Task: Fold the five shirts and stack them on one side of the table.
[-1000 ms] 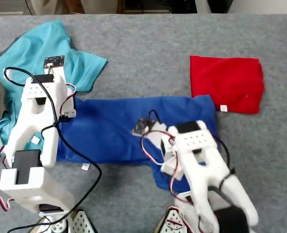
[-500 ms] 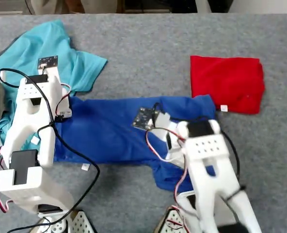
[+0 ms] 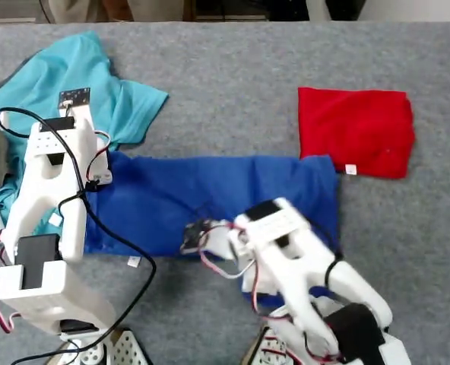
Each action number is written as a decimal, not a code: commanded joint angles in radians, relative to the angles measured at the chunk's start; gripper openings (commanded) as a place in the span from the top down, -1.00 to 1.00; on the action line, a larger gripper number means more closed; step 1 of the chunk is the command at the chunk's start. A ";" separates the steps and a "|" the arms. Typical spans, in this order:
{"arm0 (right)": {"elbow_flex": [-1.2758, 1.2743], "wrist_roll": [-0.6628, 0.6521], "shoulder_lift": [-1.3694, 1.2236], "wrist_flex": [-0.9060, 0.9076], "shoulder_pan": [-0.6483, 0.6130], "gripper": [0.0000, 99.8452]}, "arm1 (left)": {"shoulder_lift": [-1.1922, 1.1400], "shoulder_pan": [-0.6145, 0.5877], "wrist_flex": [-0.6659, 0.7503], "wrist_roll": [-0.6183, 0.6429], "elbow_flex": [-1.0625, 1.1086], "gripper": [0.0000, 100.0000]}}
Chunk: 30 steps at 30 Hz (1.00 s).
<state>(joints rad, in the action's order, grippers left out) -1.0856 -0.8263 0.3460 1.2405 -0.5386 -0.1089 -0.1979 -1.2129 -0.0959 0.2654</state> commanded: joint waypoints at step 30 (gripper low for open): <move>-0.044 -0.292 0.278 0.169 0.176 0.48 | -0.266 -0.097 -0.195 -0.164 -0.408 0.96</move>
<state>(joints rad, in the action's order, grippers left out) -1.0671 -1.0978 0.5593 1.4461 -0.3422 -0.3744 -0.2762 -1.3663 -0.2217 -0.0552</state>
